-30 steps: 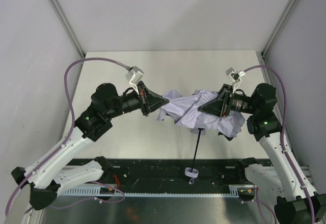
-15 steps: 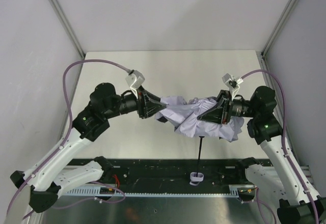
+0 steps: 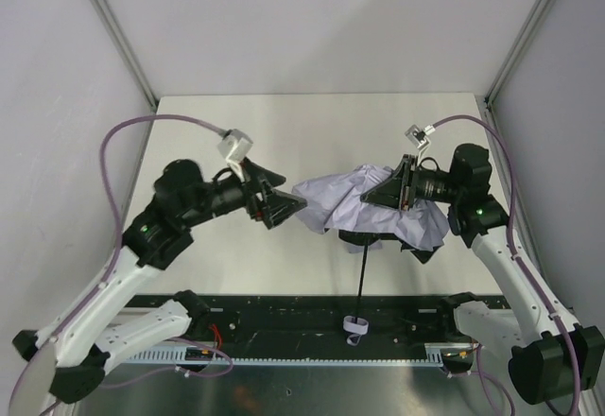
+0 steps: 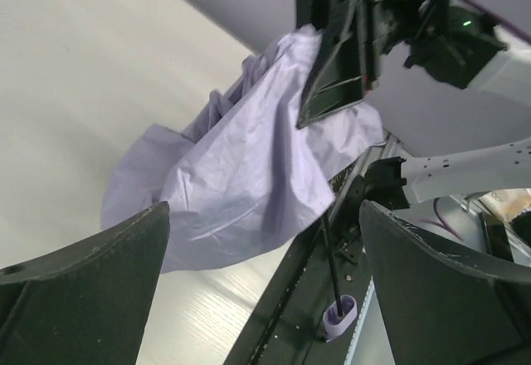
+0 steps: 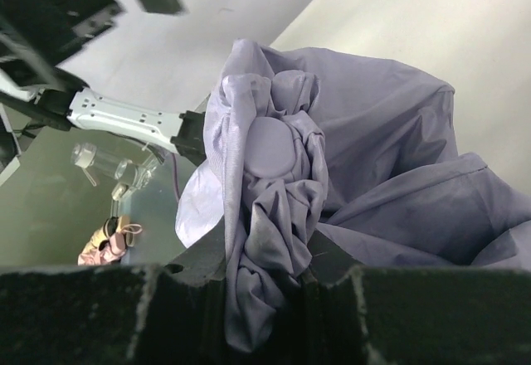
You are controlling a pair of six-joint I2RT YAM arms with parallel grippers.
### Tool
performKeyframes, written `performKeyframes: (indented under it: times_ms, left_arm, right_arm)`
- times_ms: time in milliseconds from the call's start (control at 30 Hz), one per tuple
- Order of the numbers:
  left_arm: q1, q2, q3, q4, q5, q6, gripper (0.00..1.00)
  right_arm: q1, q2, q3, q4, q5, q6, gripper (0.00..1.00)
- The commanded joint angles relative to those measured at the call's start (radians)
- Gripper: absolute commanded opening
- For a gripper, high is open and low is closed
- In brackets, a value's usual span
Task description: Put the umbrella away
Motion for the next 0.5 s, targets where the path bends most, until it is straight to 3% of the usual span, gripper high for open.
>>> performKeyframes:
  times_ms: [0,133,167,233,300,333,400,467]
  left_arm:
    - [0.002,0.135,-0.020,0.029,0.051,-0.032,0.99]
    - [-0.002,0.223,-0.014,0.056,0.085,-0.019,0.99]
    - [-0.003,0.234,-0.013,0.058,0.086,-0.015,0.94]
    - [-0.002,0.237,-0.012,0.059,0.055,0.002,0.69]
    - [0.004,0.214,-0.012,0.054,-0.028,0.025,0.22]
    - [0.008,0.201,-0.014,0.047,-0.078,0.032,0.11]
    - [0.012,0.178,-0.019,0.035,-0.158,0.047,0.03]
    - [0.014,0.161,-0.027,0.030,-0.208,0.053,0.01]
  right_arm:
    - [0.018,-0.026,0.080,0.155,-0.079,0.083,0.00]
    - [0.035,-0.040,0.081,0.158,-0.104,0.099,0.00]
    - [0.036,-0.044,0.081,0.149,-0.104,0.096,0.00]
    - [0.038,-0.056,0.081,0.116,-0.103,0.075,0.00]
    - [0.040,-0.065,0.081,0.090,-0.108,0.059,0.00]
    - [0.039,-0.067,0.081,0.086,-0.119,0.057,0.00]
    - [0.040,-0.069,0.080,0.080,-0.135,0.058,0.00]
    - [0.047,-0.073,0.080,0.078,-0.144,0.055,0.00]
